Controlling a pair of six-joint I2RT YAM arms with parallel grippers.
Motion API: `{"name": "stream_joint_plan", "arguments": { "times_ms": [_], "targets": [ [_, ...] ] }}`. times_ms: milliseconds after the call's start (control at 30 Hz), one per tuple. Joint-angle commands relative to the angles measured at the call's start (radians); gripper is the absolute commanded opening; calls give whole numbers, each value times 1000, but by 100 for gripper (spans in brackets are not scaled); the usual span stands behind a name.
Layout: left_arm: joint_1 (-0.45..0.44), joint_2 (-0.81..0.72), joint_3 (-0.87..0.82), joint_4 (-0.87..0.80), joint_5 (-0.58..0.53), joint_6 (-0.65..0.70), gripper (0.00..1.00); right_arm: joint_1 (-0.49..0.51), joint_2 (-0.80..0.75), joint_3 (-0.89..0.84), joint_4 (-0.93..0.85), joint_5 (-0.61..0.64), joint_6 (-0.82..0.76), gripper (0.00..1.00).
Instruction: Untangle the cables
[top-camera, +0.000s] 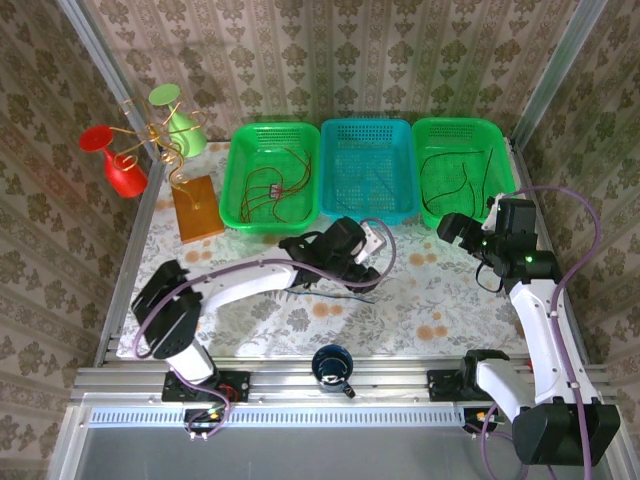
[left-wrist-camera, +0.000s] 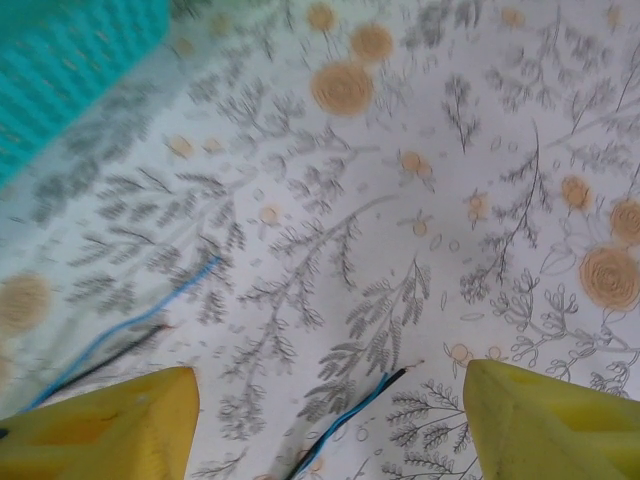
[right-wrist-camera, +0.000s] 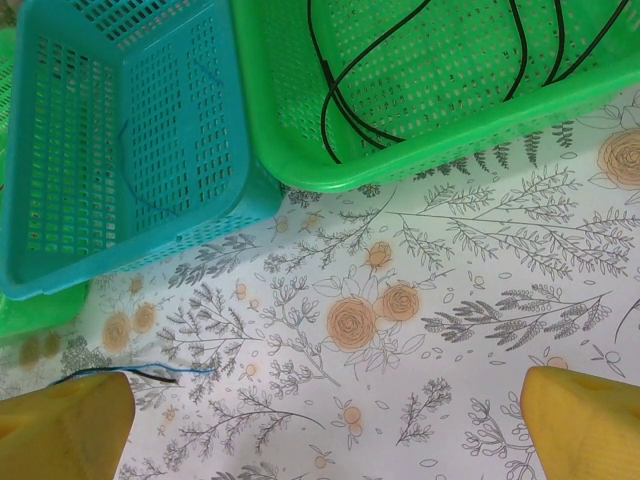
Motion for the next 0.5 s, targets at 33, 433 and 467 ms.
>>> {"name": "stream_joint_plan", "arguments": {
  "times_ms": [33,433,467],
  "targets": [
    [-29,112,66,-53,25,-47,69,4,9,11,6,-11,2,100],
    [-40,306,240,-222,37,-60,55,3,7,33,-13,22,-48,100],
    [-40,313,248,-238,36,-58,53,3,7,31,-14,22,-46,100]
  ]
}}
